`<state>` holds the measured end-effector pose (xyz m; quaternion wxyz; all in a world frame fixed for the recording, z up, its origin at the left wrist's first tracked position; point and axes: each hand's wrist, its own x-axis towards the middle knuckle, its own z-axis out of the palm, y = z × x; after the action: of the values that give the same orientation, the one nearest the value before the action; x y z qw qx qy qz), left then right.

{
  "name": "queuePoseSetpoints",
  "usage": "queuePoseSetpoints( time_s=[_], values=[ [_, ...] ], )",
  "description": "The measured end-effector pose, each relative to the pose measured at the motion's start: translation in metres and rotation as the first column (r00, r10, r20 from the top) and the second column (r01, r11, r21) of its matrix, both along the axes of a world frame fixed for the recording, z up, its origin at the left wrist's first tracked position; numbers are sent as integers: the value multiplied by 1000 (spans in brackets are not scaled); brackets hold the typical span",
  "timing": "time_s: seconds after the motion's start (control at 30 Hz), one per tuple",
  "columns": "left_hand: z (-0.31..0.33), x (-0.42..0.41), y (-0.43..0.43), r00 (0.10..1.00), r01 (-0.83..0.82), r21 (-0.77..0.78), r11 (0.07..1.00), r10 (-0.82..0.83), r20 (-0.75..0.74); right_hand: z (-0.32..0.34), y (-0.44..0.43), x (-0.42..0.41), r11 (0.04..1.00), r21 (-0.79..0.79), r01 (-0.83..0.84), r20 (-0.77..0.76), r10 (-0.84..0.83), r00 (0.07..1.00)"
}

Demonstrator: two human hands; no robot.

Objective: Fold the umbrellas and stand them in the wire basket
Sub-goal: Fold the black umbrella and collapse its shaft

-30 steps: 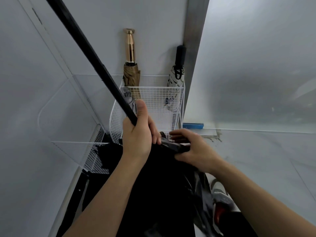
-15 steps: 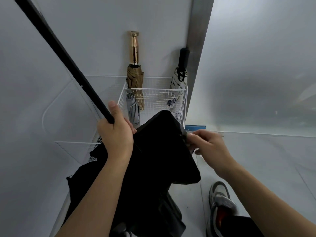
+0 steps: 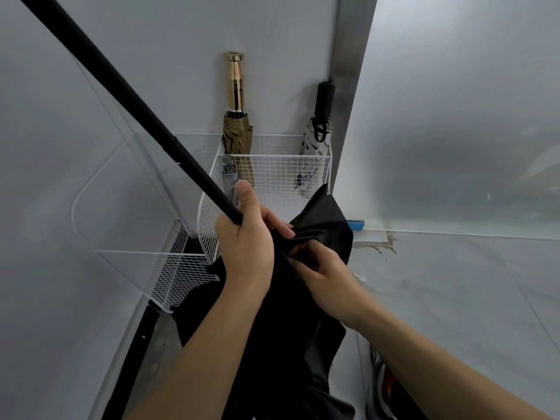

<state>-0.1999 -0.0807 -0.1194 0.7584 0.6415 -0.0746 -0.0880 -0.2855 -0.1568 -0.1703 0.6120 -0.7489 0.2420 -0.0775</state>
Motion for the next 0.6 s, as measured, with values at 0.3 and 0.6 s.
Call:
queuePoseSetpoints(
  time_s=[0.3, 0.6],
  values=[
    [0, 12, 7, 994, -96, 20, 995, 94, 61, 0, -12, -6, 987, 22, -160, -37, 161, 986],
    [-3, 34, 19, 958, -268, 150, 952, 247, 145, 6, -56, -12, 952, -99, 289, -46, -295, 954]
  ],
)
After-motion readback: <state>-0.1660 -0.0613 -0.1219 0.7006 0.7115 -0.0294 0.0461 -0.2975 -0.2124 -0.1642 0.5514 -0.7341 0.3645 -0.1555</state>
